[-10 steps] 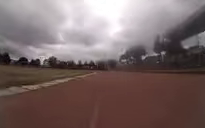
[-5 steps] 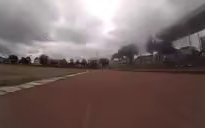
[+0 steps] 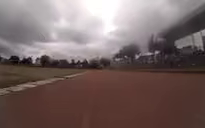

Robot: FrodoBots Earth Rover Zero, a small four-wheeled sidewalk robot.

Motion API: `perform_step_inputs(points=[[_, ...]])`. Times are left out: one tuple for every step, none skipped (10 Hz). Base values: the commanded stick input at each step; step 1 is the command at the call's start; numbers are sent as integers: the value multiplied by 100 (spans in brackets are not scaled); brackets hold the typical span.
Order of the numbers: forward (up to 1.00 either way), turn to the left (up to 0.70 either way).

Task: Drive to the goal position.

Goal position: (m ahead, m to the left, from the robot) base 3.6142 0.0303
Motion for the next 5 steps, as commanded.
perform_step_inputs(points=[[100, 0], [100, 0], [100, 0], [100, 0], [100, 0]])
